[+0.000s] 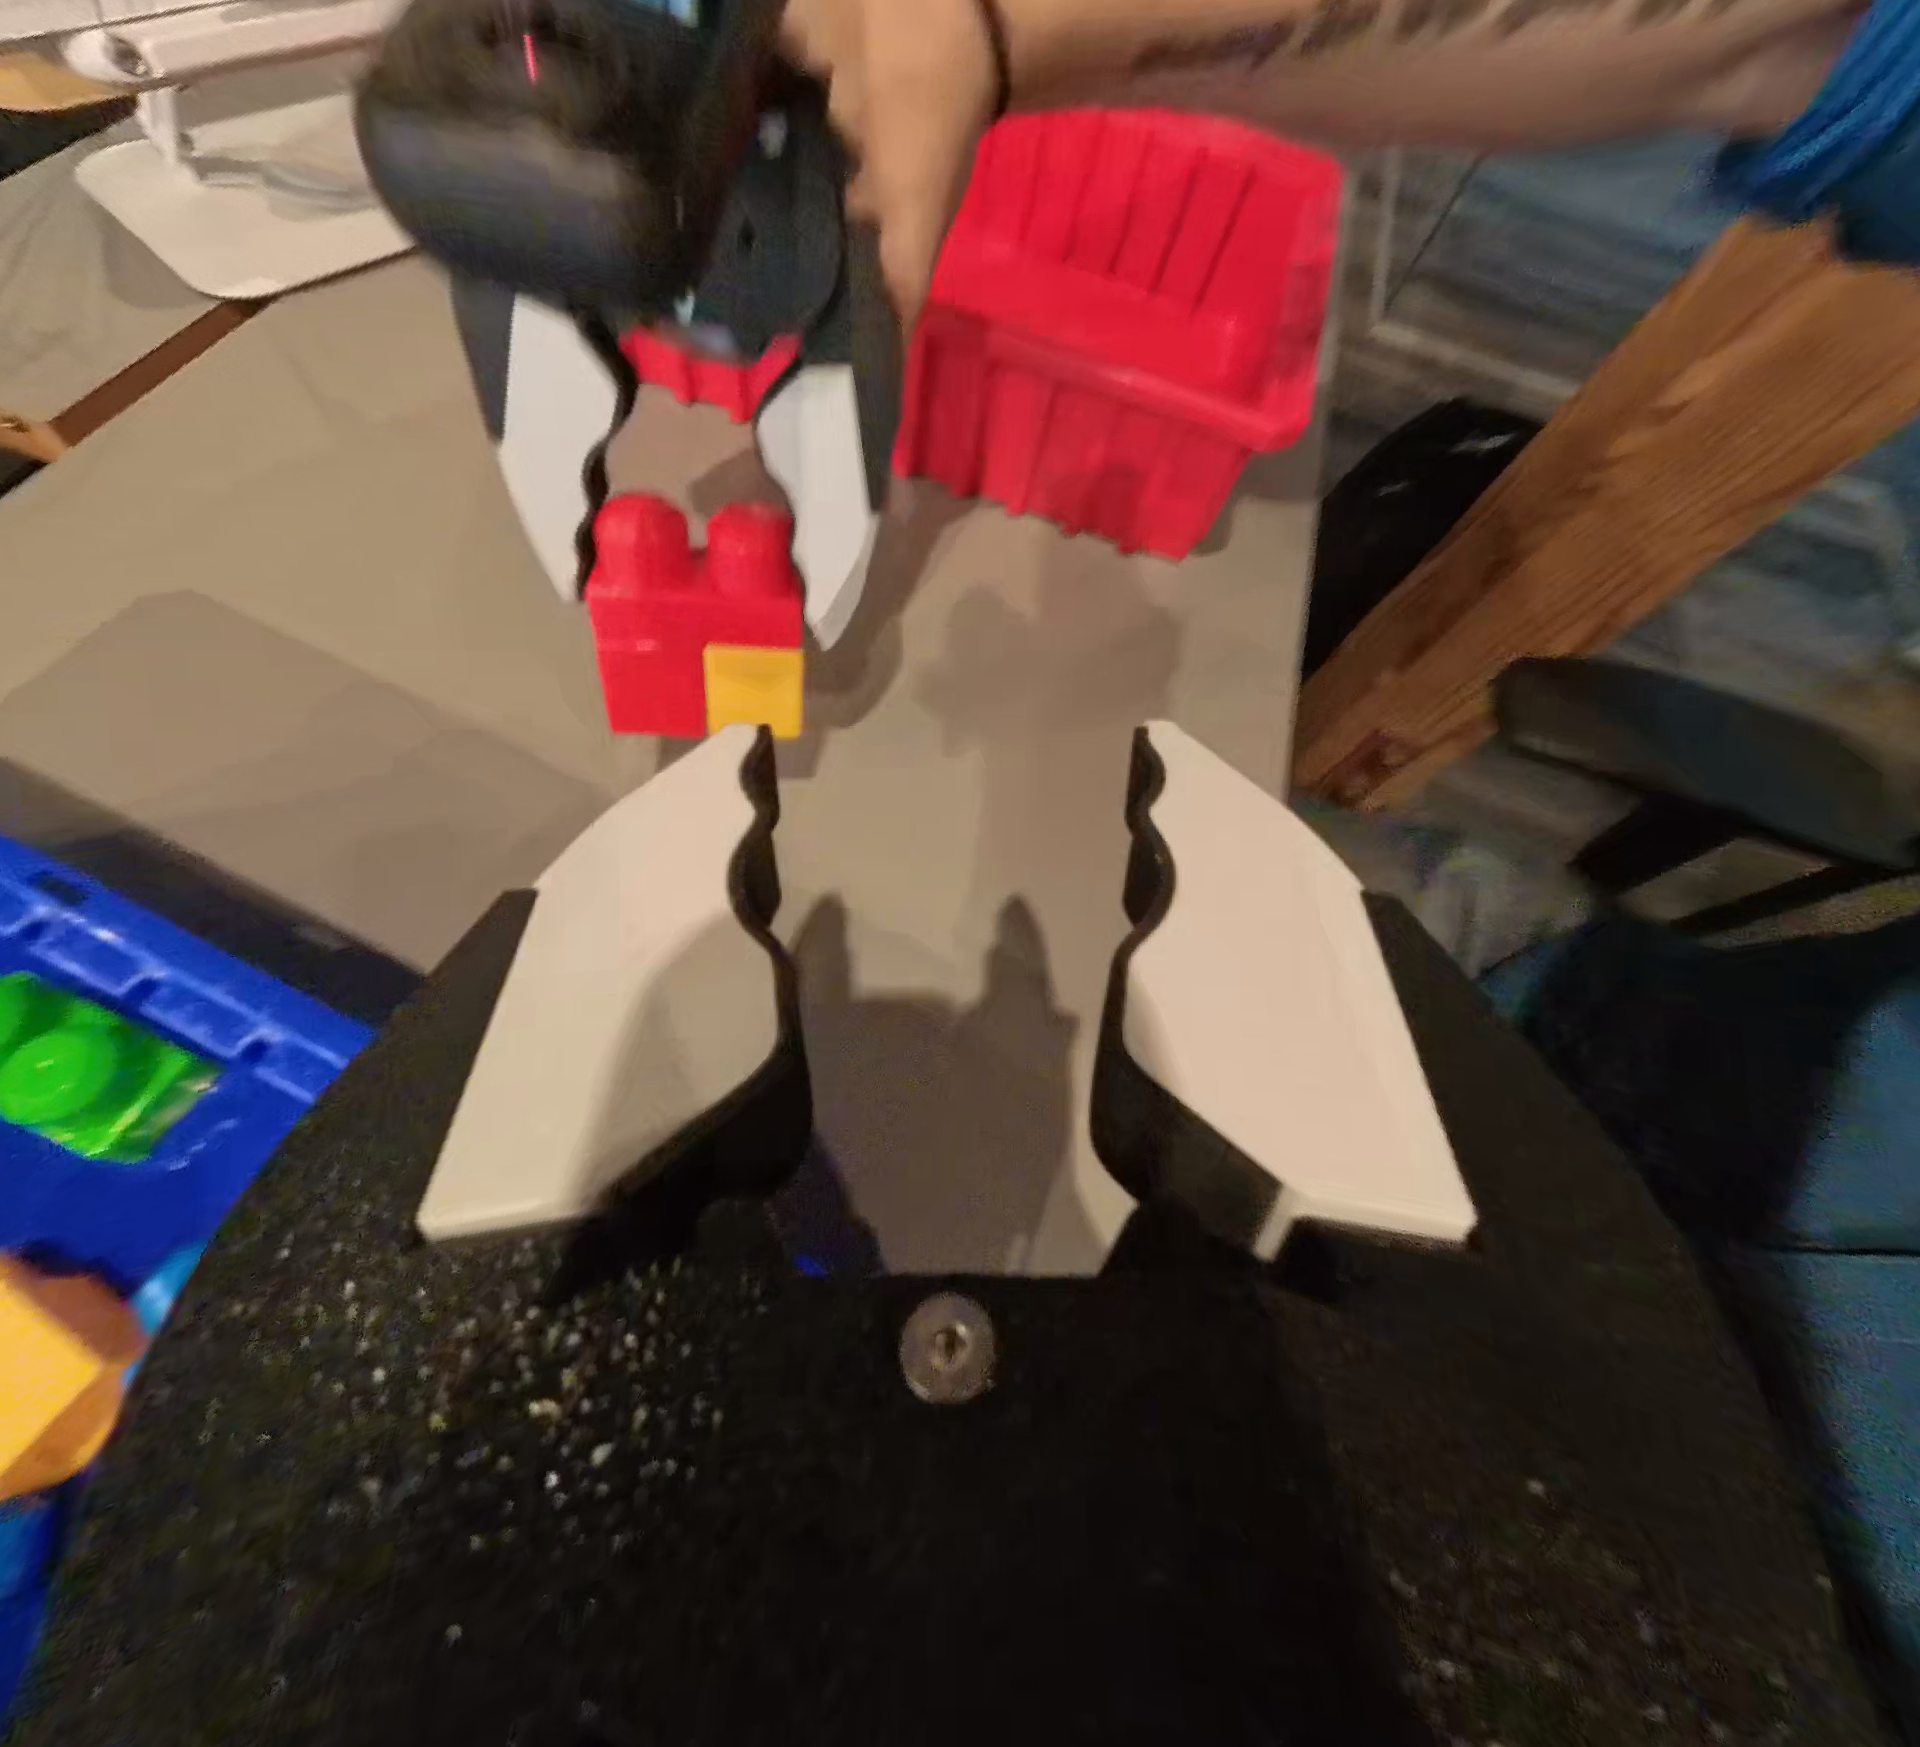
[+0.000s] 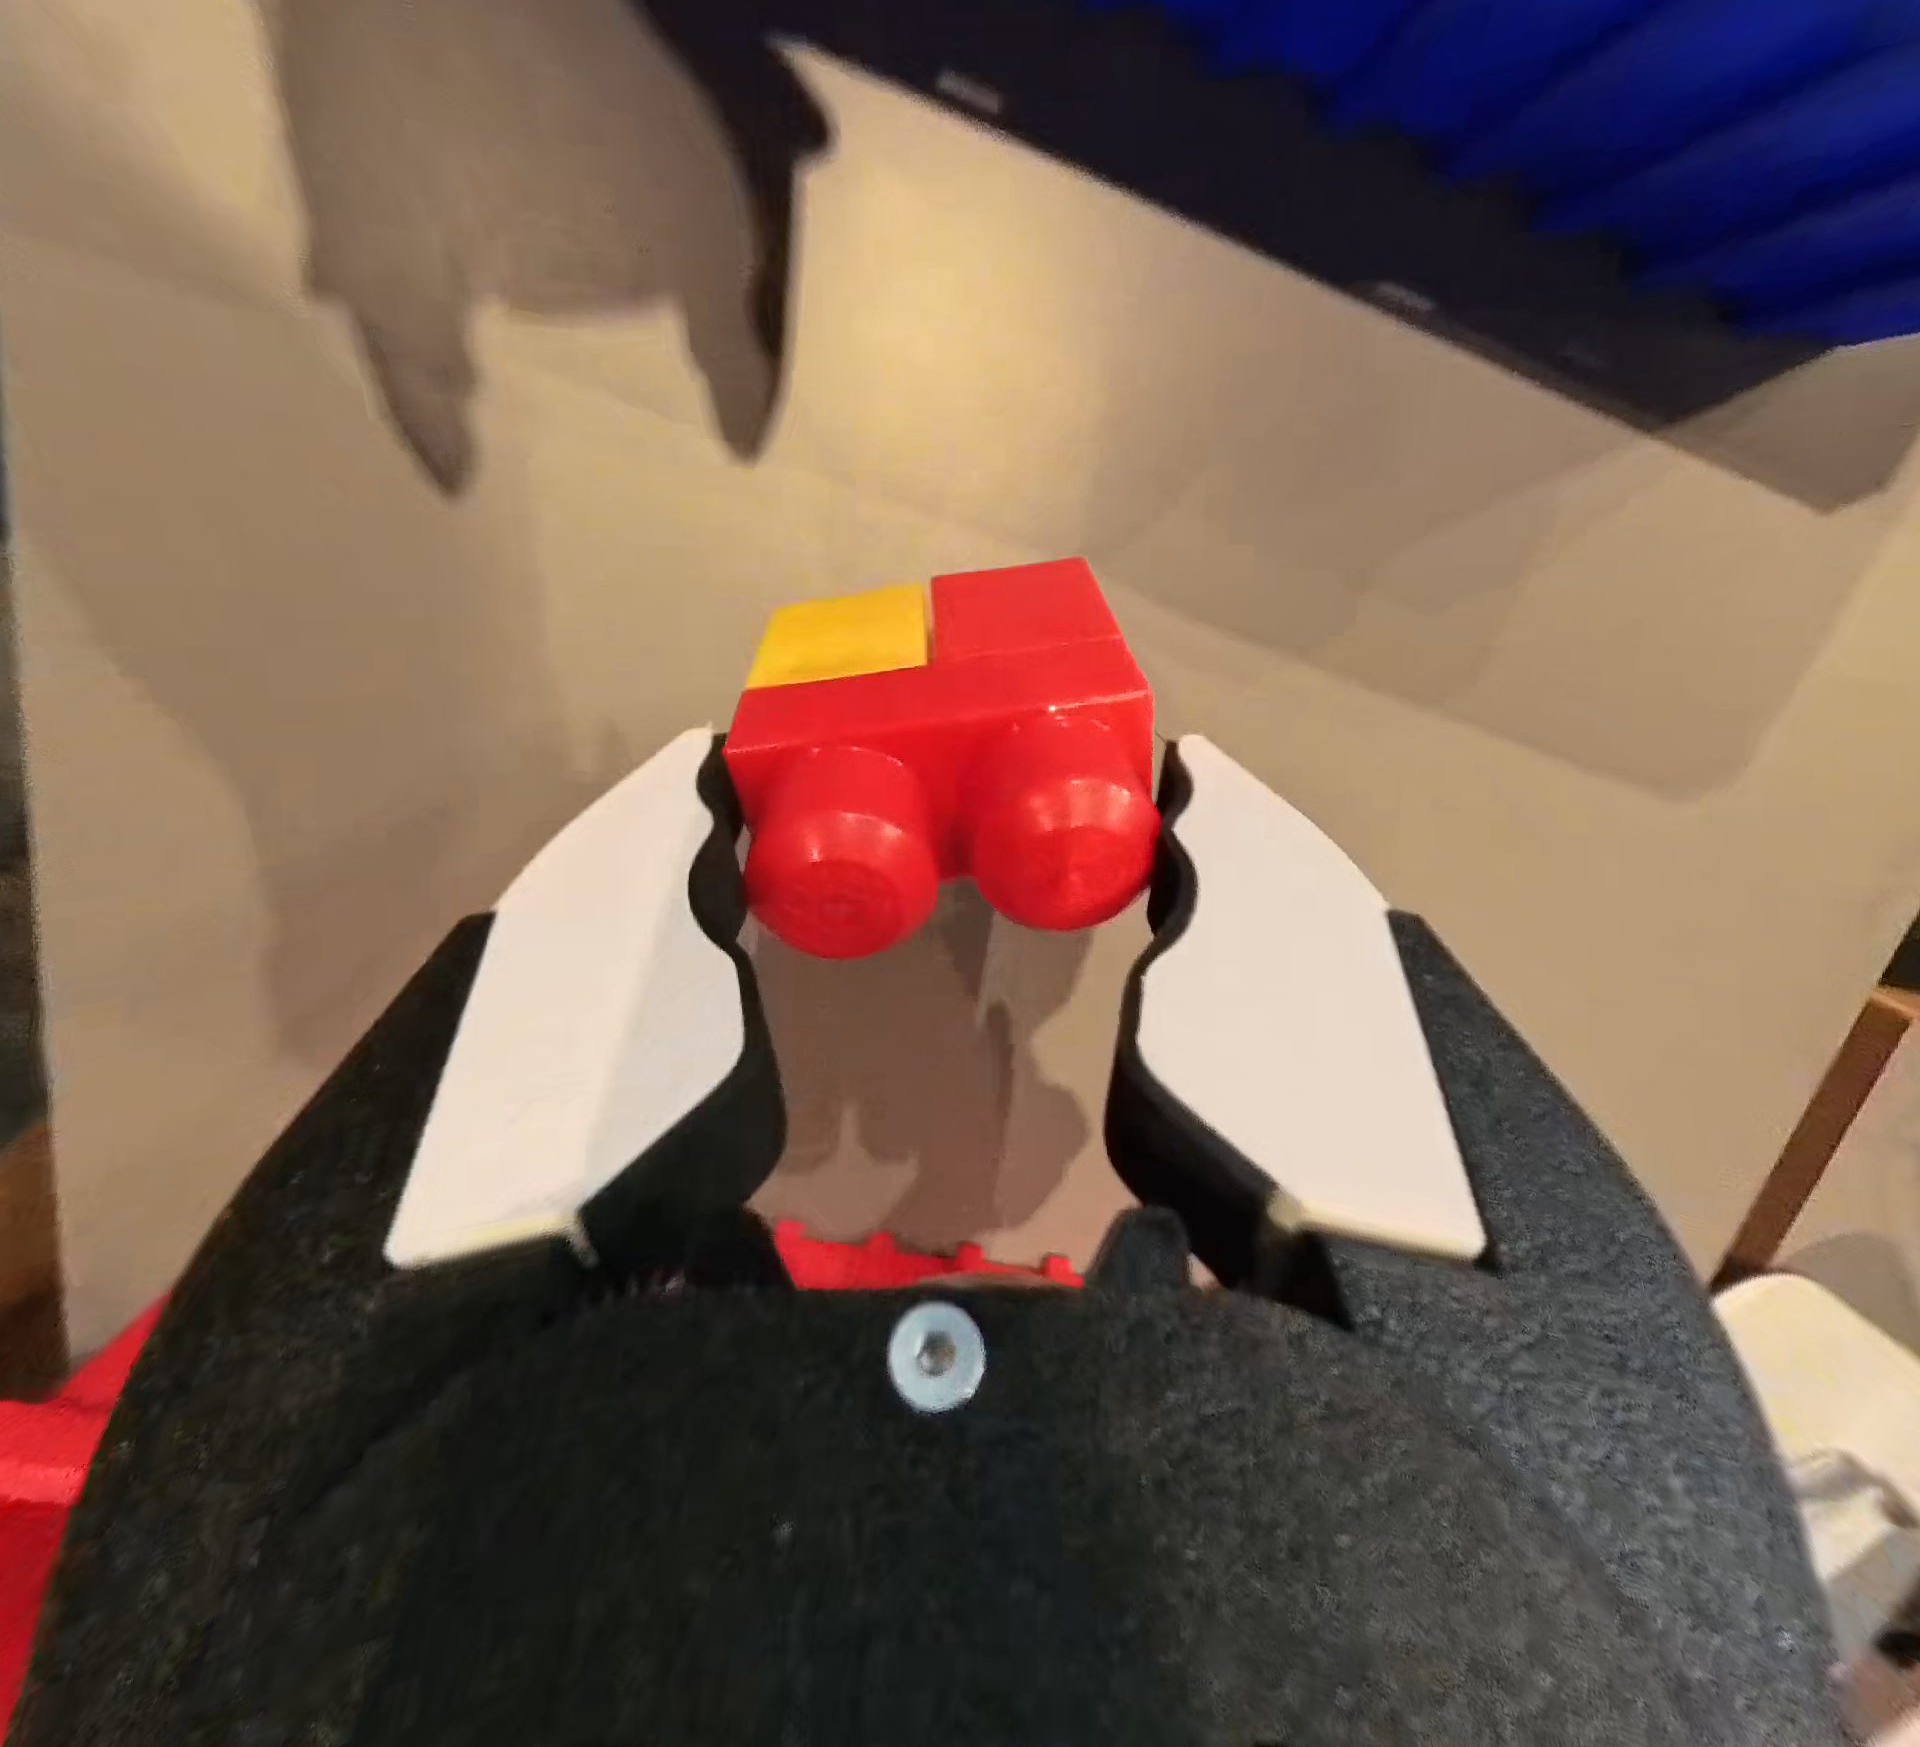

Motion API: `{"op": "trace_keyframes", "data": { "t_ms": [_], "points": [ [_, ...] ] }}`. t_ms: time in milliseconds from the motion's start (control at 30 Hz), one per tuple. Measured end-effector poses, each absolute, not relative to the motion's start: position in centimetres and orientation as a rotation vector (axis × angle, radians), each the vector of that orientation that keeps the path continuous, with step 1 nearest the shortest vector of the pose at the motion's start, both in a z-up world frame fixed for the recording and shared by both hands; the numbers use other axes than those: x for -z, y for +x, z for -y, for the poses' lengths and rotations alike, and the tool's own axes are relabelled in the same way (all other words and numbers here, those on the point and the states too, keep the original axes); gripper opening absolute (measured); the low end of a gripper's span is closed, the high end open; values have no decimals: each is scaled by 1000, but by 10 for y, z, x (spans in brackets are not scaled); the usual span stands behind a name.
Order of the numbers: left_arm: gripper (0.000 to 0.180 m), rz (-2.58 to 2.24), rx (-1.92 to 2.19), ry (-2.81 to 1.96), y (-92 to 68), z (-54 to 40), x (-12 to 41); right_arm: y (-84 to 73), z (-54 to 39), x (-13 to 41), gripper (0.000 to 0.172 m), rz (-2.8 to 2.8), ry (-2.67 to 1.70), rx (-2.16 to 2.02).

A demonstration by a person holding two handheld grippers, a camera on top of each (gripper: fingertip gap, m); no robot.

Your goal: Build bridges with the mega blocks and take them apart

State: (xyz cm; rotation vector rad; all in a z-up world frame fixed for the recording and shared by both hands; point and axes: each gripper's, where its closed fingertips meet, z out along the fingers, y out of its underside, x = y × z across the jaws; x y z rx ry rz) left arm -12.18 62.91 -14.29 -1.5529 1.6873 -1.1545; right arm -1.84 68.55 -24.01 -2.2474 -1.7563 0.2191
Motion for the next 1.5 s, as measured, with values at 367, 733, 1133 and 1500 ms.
{"op": "trace_keyframes", "data": {
  "t_ms": [367,733,1133,1500],
  "points": [
    [99,-1788,863,-1483,-87,-626,177,-41,-636,166,77,1339,-2076,-496],
    [88,-1800,756,-1380,-72,-603,165,-83,-604,144,77,1384,-1891,-517],
    [80,-1826,737,-1374,-72,-601,173,-87,-605,150,77,1386,-1899,-497],
    [78,-1820,767,-1426,-68,-607,186,-83,-611,162,77,1401,-1888,-514]
  ]
}}
